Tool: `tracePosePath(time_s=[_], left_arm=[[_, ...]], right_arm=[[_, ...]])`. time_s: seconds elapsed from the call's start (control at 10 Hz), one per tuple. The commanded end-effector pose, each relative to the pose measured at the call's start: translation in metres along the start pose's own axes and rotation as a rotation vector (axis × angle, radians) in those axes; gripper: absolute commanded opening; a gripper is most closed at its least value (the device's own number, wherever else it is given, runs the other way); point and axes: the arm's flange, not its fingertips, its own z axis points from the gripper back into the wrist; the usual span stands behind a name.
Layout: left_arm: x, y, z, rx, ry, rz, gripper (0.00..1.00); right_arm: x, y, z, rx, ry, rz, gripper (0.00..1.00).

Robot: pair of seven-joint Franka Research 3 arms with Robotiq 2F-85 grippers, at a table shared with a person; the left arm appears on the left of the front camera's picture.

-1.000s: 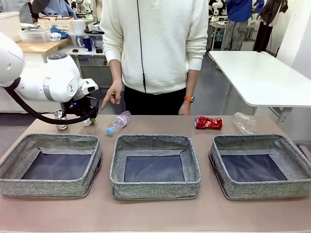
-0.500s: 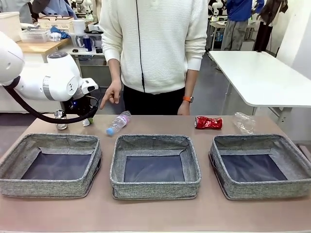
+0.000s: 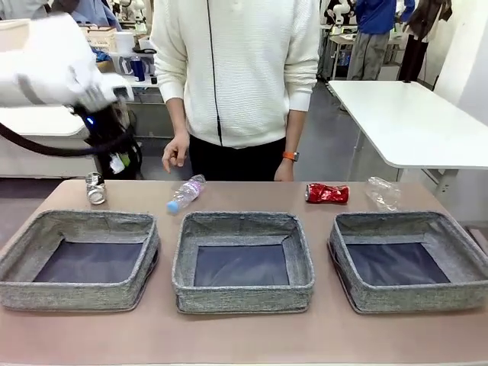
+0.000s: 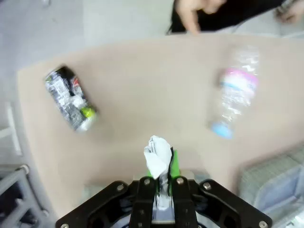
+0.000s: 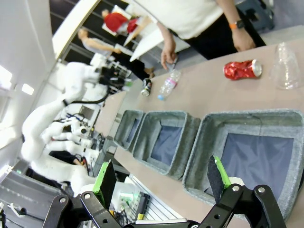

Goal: Sort the waste into the appropriate baskets.
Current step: Pick up the waste item pointed out by the person.

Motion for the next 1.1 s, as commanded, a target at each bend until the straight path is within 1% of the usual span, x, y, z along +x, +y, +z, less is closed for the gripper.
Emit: tracePosePath(time_s=[0.0,0.1,0.2,0.3,0.4,0.5,0.9,1.0], left_arm=[[-0.089,-0.012,0.084,-0.108,-0.088,0.147,0.0],[-0.131,-0.019,0.101,-0.06,-0.281,0.064,0.0],[-0.179,-0.029,0.108,-0.042,-0.397,-0.018,0.0],[-0.21,-0.031,0.114,-0.102,-0.403,-0.154,0.0],[-0.209,-0.024,0.119,-0.213,-0.347,-0.193,0.0],[-0.167,-0.033,0.125,-0.074,-0.334,-0.034,0.0],[-0.167,-0.033,0.125,-0.074,-0.334,-0.034,0.0],[-0.173,-0.029,0.121,-0.097,-0.338,-0.053,0.1]], right_arm=[[0.003,0.0,-0.001,0.018,-0.017,0.023,1.0],[0.003,0.0,-0.001,0.018,-0.017,0.023,1.0],[0.003,0.0,-0.001,0.018,-0.017,0.023,1.0],[0.003,0.0,-0.001,0.018,-0.017,0.023,1.0],[0.003,0.0,-0.001,0.018,-0.017,0.023,1.0],[0.003,0.0,-0.001,0.018,-0.017,0.023,1.0],[0.003,0.0,-0.001,0.018,-0.017,0.023,1.0],[0.003,0.0,-0.001,0.018,-0.017,0.023,1.0]])
